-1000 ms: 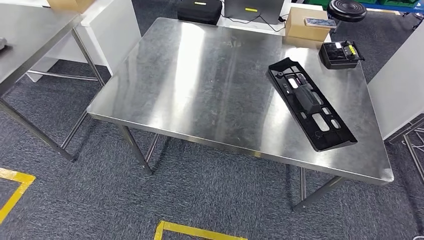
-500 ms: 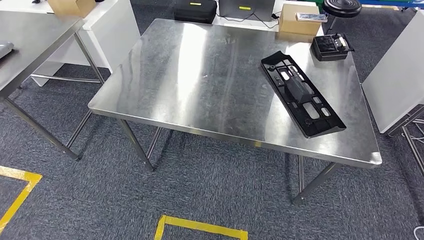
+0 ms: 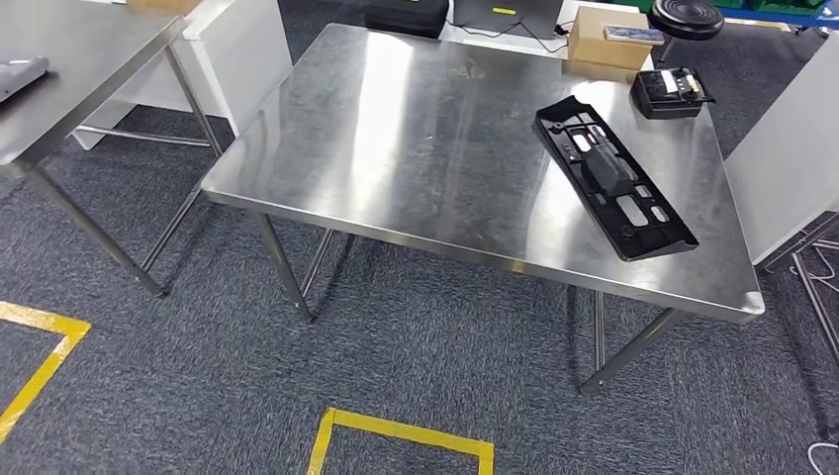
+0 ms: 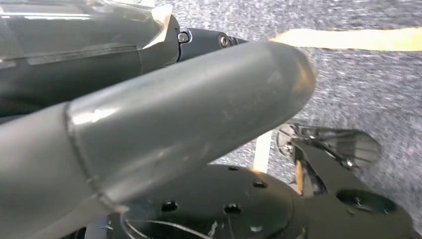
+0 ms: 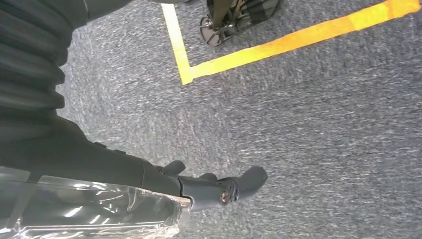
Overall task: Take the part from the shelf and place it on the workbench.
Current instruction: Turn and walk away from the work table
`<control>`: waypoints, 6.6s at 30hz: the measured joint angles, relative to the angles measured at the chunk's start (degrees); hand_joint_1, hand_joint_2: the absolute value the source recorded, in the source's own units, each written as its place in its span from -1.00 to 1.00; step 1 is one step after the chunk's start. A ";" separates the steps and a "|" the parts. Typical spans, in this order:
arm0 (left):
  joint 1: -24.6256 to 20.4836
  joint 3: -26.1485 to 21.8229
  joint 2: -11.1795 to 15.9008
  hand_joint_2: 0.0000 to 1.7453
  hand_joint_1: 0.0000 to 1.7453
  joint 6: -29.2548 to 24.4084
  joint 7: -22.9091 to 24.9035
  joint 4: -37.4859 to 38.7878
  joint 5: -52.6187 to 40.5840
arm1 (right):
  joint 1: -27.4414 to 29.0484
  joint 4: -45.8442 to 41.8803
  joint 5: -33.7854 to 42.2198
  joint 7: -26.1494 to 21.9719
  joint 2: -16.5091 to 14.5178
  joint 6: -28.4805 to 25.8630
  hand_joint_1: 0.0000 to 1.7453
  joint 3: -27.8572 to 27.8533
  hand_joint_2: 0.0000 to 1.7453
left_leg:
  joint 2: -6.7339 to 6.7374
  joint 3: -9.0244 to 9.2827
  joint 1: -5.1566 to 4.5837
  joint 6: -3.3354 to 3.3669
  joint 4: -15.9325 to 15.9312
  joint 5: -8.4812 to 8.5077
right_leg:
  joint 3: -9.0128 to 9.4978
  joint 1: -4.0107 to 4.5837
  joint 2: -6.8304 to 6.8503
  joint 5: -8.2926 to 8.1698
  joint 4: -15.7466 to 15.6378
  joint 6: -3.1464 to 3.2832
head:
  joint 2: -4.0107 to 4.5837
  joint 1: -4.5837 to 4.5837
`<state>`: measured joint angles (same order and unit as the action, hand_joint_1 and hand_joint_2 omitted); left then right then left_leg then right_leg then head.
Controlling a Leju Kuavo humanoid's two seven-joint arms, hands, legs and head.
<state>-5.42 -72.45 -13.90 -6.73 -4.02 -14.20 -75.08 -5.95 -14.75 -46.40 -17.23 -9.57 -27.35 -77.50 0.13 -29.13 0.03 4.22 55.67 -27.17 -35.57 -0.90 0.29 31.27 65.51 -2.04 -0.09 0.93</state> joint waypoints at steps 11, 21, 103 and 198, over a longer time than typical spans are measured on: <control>-0.04 0.00 -0.19 -1.00 -1.00 0.28 -0.04 0.43 0.05 | -0.14 0.01 -0.15 0.71 0.45 -0.29 -1.00 0.04 1.00 | 0.00 -3.56 -1.11 -1.25 0.87 2.94 | 8.71 0.65 -0.02 -2.42 -10.94 1.00 | 0.00 -0.07; 0.05 0.46 0.45 -1.00 -1.00 1.31 0.29 0.48 -1.02 | -0.02 0.03 0.37 1.32 -0.34 -0.71 -1.00 0.03 1.00 | -0.28 -3.62 1.48 -4.60 8.83 -3.51 | 5.25 -0.63 0.40 -5.31 -9.81 1.93 | 0.00 0.54; 1.20 1.61 2.30 -1.00 -1.00 1.79 2.82 1.05 -2.34 | 0.61 0.42 -1.15 0.91 -2.03 4.31 -1.00 2.07 -1.00 | 0.39 -6.38 0.67 -3.73 1.23 4.91 | 11.05 -0.04 -0.34 0.12 -11.19 -0.02 | 0.00 -0.01; 1.11 4.45 2.79 -1.00 -1.00 0.41 7.17 1.50 -6.04 | 0.86 0.61 -2.77 2.22 -1.54 4.46 -1.00 2.48 -1.00 | -2.04 -5.57 1.29 -4.43 6.63 -2.19 | 7.03 -0.58 -0.28 -2.78 -9.27 1.92 | 0.00 -0.03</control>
<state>-4.32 -68.00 -11.11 -6.32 3.15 -12.70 -81.12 -5.08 -14.14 -49.17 -15.02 -11.11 -22.89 -75.02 -1.91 -34.70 1.32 -0.22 62.30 -29.36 -28.54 -1.49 0.01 28.49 56.24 -0.12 -0.09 0.90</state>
